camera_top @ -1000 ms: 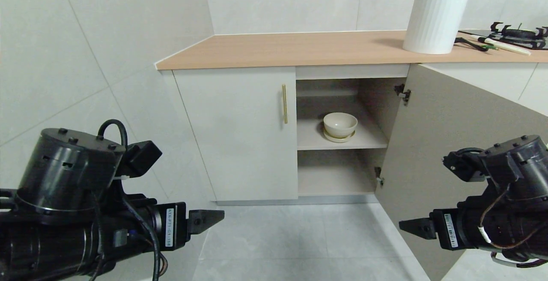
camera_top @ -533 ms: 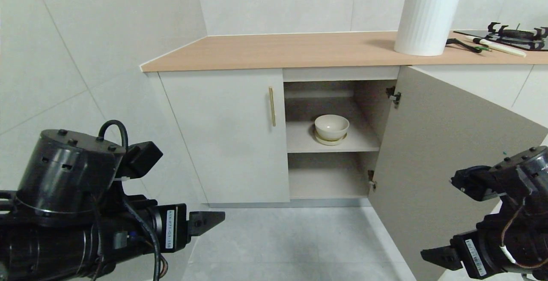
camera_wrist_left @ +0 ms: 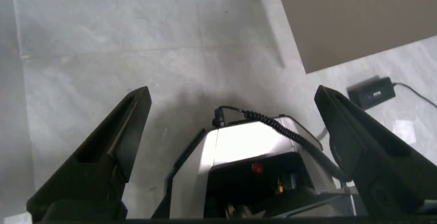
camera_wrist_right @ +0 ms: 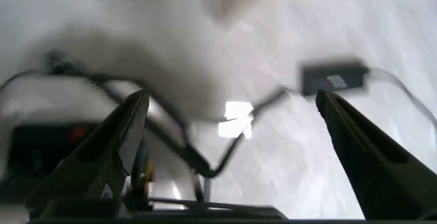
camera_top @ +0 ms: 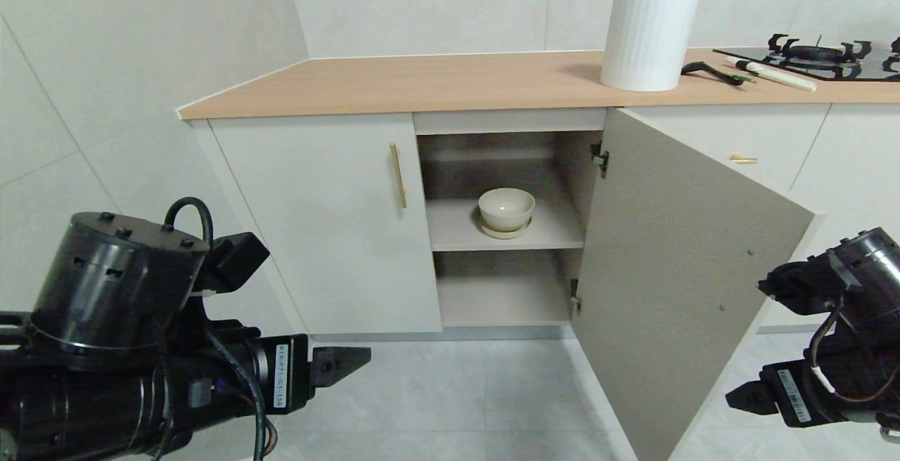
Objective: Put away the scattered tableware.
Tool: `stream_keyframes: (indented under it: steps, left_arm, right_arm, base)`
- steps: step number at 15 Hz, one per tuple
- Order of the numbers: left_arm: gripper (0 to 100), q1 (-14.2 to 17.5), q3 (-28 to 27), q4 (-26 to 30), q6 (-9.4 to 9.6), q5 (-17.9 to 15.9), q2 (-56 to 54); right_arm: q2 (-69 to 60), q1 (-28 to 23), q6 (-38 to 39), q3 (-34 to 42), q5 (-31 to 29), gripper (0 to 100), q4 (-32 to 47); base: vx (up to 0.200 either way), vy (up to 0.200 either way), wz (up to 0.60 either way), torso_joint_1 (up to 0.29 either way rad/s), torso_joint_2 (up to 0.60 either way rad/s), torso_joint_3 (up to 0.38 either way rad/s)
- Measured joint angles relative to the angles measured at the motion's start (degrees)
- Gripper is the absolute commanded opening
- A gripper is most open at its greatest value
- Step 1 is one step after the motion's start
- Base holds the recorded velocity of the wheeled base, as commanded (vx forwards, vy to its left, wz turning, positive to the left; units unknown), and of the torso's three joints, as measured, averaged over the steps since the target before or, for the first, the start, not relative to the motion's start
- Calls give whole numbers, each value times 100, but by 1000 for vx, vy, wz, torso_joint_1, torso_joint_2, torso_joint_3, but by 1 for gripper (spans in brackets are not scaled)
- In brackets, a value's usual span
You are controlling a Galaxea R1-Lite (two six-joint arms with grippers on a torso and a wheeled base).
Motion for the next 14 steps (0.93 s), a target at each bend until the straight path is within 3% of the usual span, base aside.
stream_keyframes:
  steps: [4,8,14]
  left_arm:
    - [100,5,29,2,30,5,4]
    - [100,6,40,5,74,5,9]
    - [100,6,44,5,79,2,24]
  right_arm:
    - [174,-1047,-180,-300,-492,100,-41]
    - [284,-2007,-204,-774,-569,100,-63]
    - [607,-2397,115,-962,-567,100,-1189]
  base:
    - [0,0,0,0,0,0]
    - [0,0,0,0,0,0]
    - [0,0,0,0,0,0]
